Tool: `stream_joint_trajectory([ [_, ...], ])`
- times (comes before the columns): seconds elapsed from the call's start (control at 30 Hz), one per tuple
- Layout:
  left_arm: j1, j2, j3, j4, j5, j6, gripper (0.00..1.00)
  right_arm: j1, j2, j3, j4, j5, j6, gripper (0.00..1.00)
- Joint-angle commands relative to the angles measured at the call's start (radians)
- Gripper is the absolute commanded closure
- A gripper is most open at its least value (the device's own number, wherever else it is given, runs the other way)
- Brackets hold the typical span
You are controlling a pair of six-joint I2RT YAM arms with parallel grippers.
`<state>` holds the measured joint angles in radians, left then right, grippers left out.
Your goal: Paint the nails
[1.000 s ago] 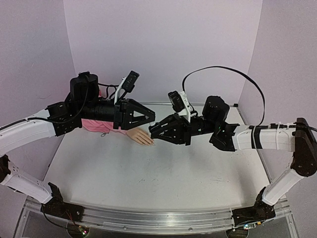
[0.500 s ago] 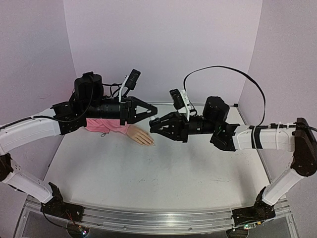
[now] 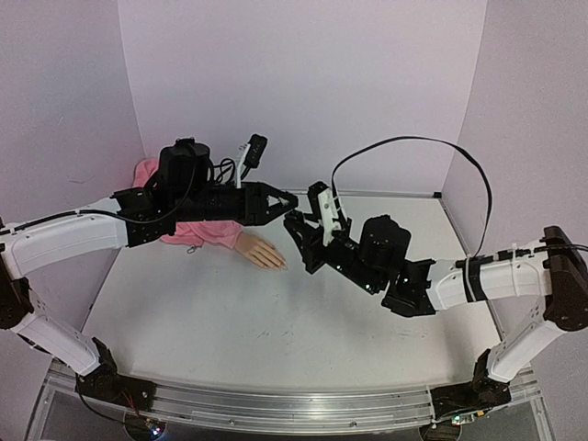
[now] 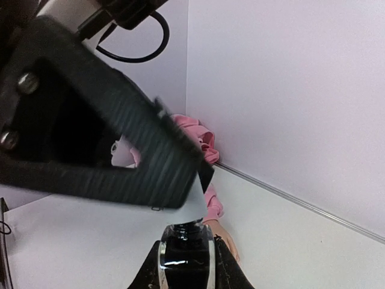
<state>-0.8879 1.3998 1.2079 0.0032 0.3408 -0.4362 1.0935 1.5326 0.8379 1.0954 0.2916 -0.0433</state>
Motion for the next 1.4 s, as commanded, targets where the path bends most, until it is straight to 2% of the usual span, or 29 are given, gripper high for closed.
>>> stream_joint_trajectory([
  [0.0, -0.01, -0.06, 0.033, -0.035, 0.08, -0.002, 0.42, -0.068, -0.06, 0.065, 0.037, -0.227, -0.006, 1.0],
  [0.07, -0.008, -0.096, 0.021, -0.033, 0.095, 0.024, 0.26, -0.122, -0.088, 0.049, 0.014, -0.454, 0.071, 1.0],
  [0.23, -0.002, -0.166, -0.013, -0.032, 0.118, 0.057, 0.02, -0.276, -0.077, 0.071, 0.018, -1.043, 0.298, 1.0],
  [0.37, -0.001, -0.164, -0.018, -0.021, 0.137, 0.042, 0.0, -0.28, -0.047, 0.095, 0.044, -1.26, 0.378, 1.0],
  [0.43, 0.0, -0.154, -0.015, -0.009, 0.156, 0.032, 0.03, -0.279, -0.041, 0.096, 0.065, -1.285, 0.406, 1.0],
  [0.6, -0.002, -0.12, 0.005, -0.007, 0.235, 0.03, 0.18, -0.28, -0.033, 0.09, 0.087, -1.227, 0.435, 1.0],
  [0.77, 0.0, -0.134, -0.006, -0.023, 0.241, 0.026, 0.1, -0.279, -0.025, 0.085, 0.074, -1.169, 0.416, 1.0],
  [0.83, 0.0, -0.131, 0.006, -0.066, 0.239, 0.031, 0.1, -0.28, -0.014, 0.096, 0.049, -1.171, 0.401, 1.0],
  [1.03, 0.0, -0.101, 0.09, -0.26, 0.181, 0.091, 0.2, -0.28, -0.003, 0.124, -0.048, -1.157, 0.338, 1.0],
  [1.37, 0.004, -0.058, 0.165, -0.368, 0.216, 0.122, 0.26, -0.28, 0.011, 0.14, -0.091, -1.185, 0.308, 1.0],
])
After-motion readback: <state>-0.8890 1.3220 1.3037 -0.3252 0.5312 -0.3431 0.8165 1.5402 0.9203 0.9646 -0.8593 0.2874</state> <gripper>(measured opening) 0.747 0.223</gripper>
